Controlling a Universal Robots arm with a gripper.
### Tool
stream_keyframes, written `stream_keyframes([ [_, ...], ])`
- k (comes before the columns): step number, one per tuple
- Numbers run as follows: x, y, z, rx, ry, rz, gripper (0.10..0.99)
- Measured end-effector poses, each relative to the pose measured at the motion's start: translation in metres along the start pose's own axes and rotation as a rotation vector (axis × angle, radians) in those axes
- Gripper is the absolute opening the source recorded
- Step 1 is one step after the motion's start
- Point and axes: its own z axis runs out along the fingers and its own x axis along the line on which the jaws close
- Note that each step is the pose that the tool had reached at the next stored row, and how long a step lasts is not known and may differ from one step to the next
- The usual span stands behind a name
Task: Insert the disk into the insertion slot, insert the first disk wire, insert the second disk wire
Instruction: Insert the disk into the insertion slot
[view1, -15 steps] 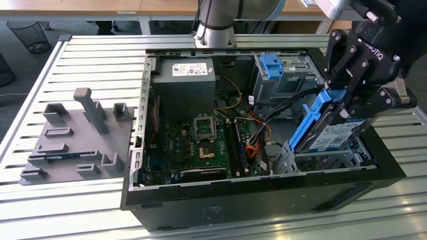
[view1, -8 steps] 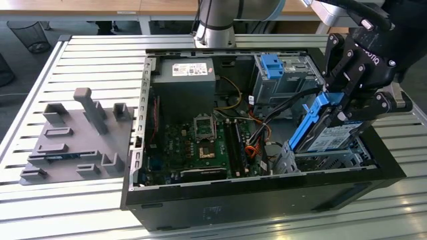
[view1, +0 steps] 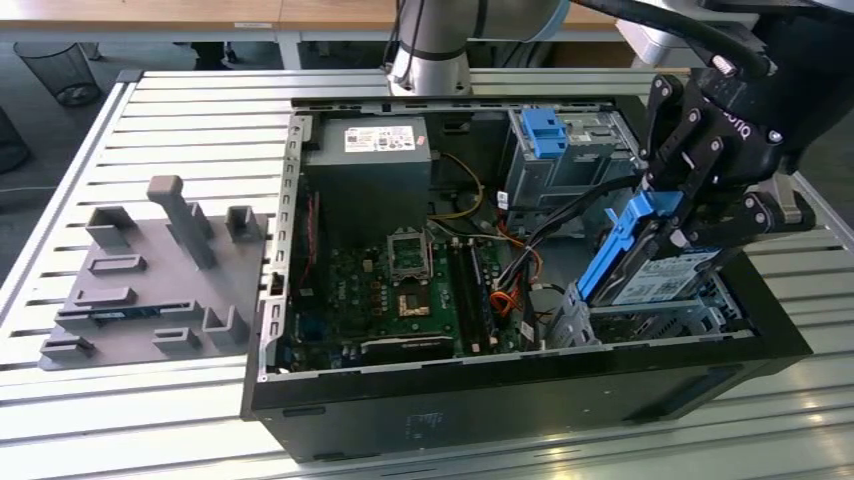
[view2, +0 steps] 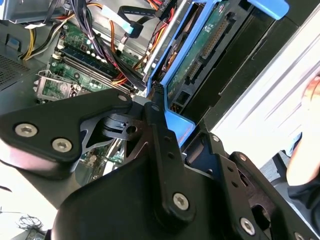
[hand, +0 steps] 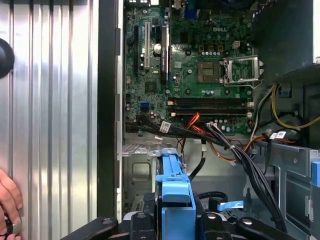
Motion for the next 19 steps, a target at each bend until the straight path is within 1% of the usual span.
stream_keyframes([
  [19,0.0002,0.0004,0.0162,0.000,0.0000,0.000,0.369],
])
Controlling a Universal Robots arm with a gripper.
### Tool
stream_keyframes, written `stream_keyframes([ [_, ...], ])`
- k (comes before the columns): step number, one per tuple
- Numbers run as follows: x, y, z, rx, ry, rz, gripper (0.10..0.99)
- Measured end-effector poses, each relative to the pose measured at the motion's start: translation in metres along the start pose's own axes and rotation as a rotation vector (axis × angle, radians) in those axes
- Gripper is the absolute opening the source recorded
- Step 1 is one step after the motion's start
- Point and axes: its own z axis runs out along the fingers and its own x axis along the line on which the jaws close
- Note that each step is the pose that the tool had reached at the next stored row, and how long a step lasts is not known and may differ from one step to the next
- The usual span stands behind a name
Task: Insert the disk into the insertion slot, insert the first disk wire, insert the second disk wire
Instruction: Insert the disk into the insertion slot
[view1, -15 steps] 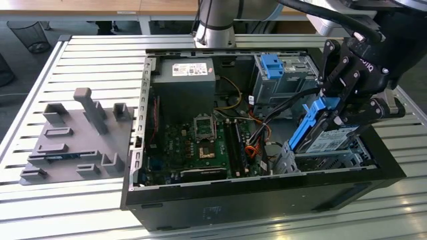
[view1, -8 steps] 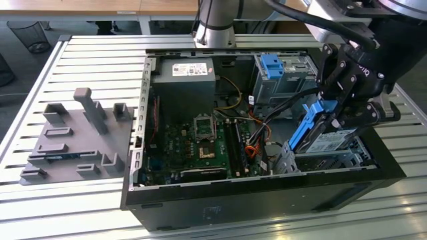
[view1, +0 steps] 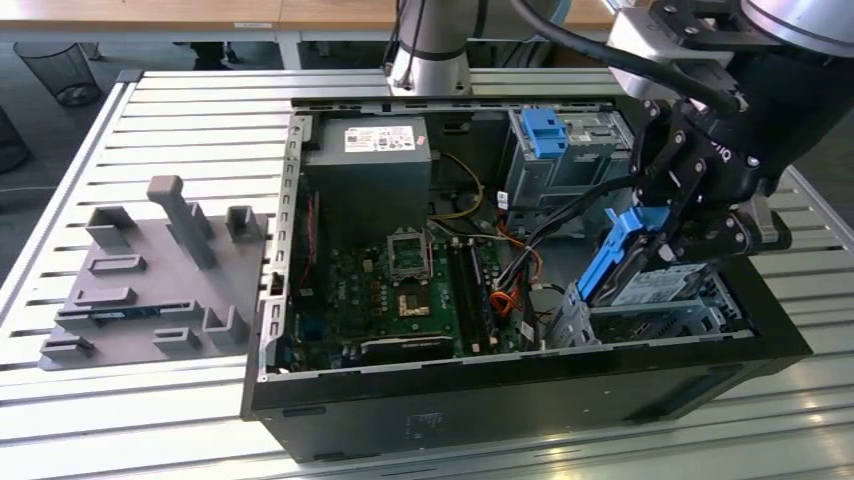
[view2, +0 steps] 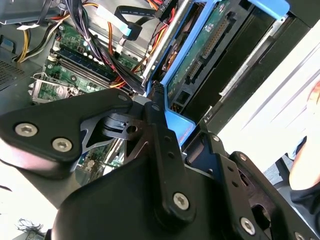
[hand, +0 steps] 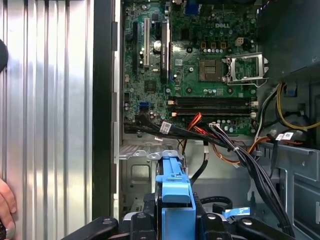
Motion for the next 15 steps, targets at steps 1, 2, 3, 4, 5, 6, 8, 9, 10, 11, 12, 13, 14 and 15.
stream_keyframes([
  [1,0.0000,0.0000,0.0009,0.000,-0.0001,0.000,0.369],
  [2,0.0000,0.0000,0.0018,0.000,-0.0001,0.000,0.369],
  [3,0.0000,0.0000,0.0026,0.000,0.0001,0.000,0.369],
  [4,0.0000,0.0001,0.0035,0.000,0.0000,0.000,0.369],
  [5,0.0000,0.0001,0.0044,0.000,0.0000,0.000,0.369],
  [6,0.0000,0.0002,0.0053,0.000,-0.0001,0.000,0.369],
  [8,0.0001,0.0003,0.0070,0.000,-0.0001,0.000,0.369],
  [9,0.0001,0.0003,0.0079,0.000,0.0000,0.000,0.369],
  [10,0.0001,0.0003,0.0087,0.000,0.0000,0.000,0.369],
  [11,0.0001,0.0003,0.0097,0.000,0.0000,0.000,0.369],
  [12,0.0001,0.0004,0.0107,0.000,-0.0001,0.000,0.369],
  [13,0.0001,0.0004,0.0116,0.000,0.0000,0.000,0.369],
  [14,0.0001,0.0004,0.0126,0.000,0.0000,0.000,0.369],
  [15,0.0001,0.0004,0.0136,0.000,0.0000,0.000,0.369],
])
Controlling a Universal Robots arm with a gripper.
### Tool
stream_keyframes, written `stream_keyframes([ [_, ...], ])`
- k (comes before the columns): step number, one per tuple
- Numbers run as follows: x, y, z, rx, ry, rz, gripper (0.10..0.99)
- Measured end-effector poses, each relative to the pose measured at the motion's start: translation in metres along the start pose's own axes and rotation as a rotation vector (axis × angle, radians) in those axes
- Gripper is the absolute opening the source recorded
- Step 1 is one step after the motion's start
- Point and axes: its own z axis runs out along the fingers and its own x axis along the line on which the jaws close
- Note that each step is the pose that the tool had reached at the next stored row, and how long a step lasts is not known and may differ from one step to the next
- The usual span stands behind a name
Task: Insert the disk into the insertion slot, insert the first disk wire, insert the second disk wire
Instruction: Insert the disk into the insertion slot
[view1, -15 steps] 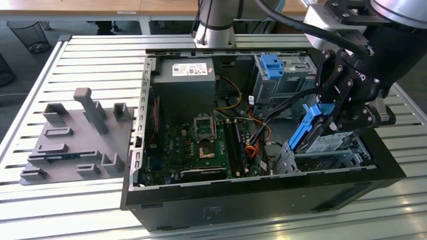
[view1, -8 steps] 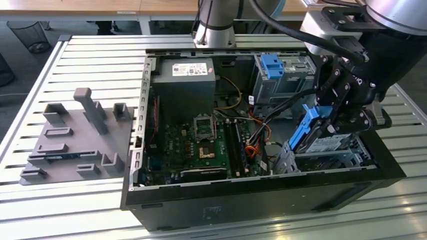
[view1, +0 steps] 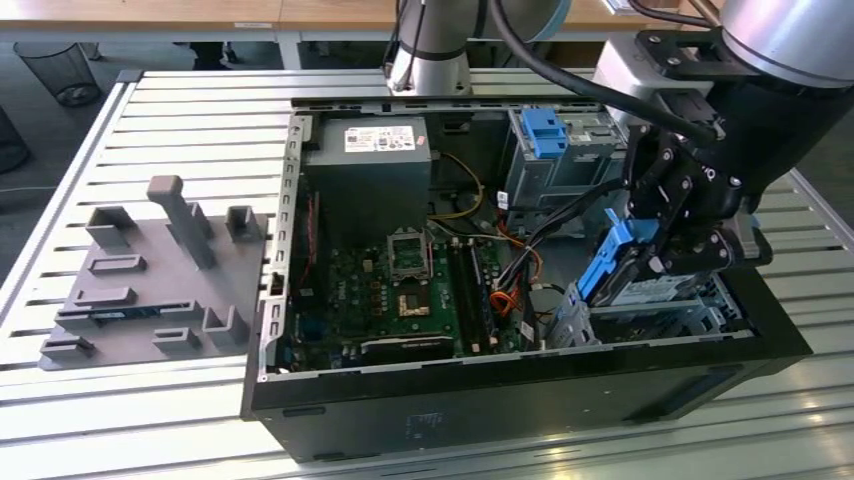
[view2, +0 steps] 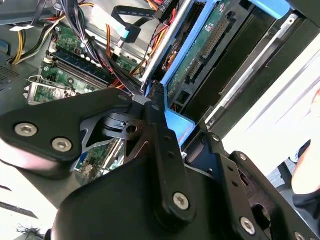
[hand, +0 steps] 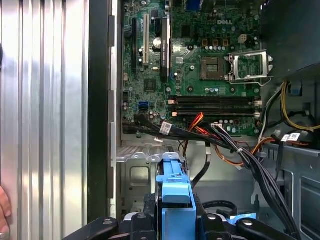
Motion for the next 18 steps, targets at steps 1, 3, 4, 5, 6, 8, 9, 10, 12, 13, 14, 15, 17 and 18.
stream_keyframes([
  [1,0.0000,0.0000,0.0009,0.000,0.0000,0.000,0.369],
  [3,0.0000,0.0001,0.0029,0.000,0.0000,0.000,0.369],
  [4,0.0001,0.0002,0.0039,0.000,0.0000,0.000,0.369],
  [5,0.0001,0.0002,0.0049,0.000,0.0000,0.000,0.369],
  [6,0.0001,0.0002,0.0059,0.000,0.0000,0.000,0.369],
  [8,0.0001,0.0003,0.0079,0.000,0.0000,0.000,0.369],
  [9,0.0001,0.0003,0.0088,0.000,0.0000,0.000,0.369],
  [10,0.0001,0.0004,0.0099,0.000,0.0000,0.000,0.369],
  [12,0.0001,0.0004,0.0118,0.000,0.0001,0.000,0.369],
  [13,0.0001,0.0005,0.0128,0.000,0.0001,0.000,0.369],
  [14,0.0001,0.0005,0.0139,0.000,0.0001,0.000,0.369],
  [15,0.0002,0.0006,0.0154,0.000,0.0001,0.000,0.369],
  [17,0.0002,0.0009,0.0188,0.000,0.0000,0.000,0.369],
  [18,0.0002,0.0009,0.0207,0.000,0.0000,0.000,0.369],
])
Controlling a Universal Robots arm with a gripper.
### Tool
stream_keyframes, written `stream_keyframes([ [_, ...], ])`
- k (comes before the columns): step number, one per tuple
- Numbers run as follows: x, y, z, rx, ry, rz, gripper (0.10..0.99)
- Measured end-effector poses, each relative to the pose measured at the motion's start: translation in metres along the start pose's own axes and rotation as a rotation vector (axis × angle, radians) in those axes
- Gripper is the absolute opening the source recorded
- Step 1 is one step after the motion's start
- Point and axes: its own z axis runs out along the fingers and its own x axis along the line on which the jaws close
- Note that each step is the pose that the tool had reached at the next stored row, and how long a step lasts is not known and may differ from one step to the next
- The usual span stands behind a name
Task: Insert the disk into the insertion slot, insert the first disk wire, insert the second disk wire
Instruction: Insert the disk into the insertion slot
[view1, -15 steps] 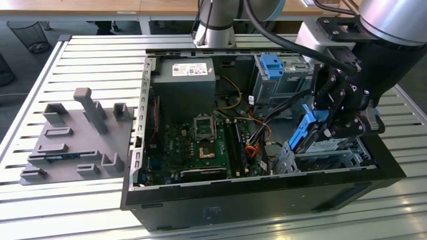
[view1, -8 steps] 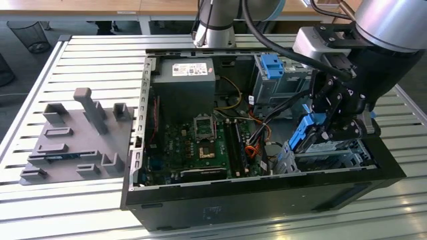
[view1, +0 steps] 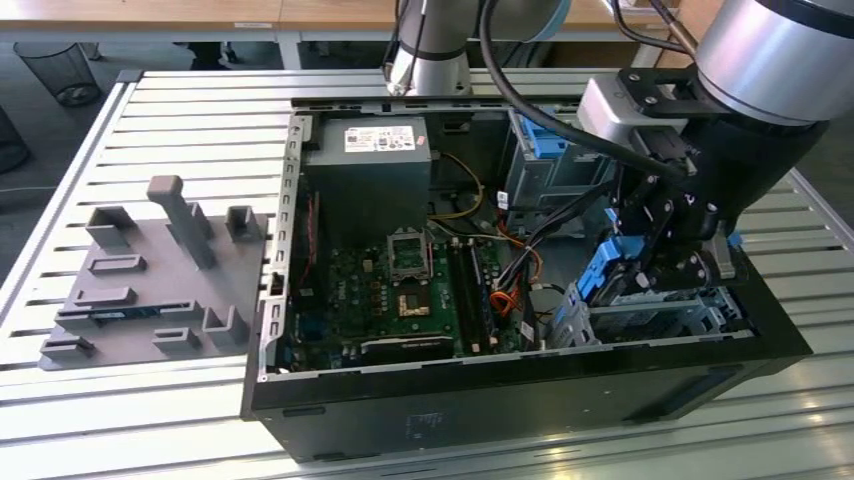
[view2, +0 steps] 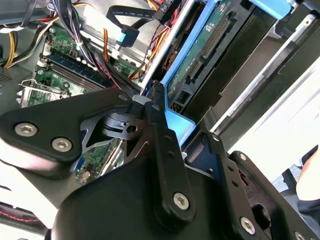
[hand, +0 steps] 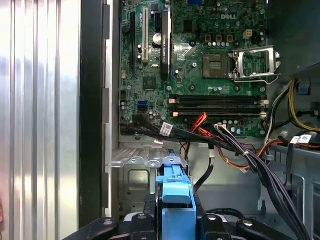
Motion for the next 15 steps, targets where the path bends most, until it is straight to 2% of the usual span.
stream_keyframes([
  [15,0.0001,-0.0001,0.0122,0.000,-0.0012,0.000,0.369],
])
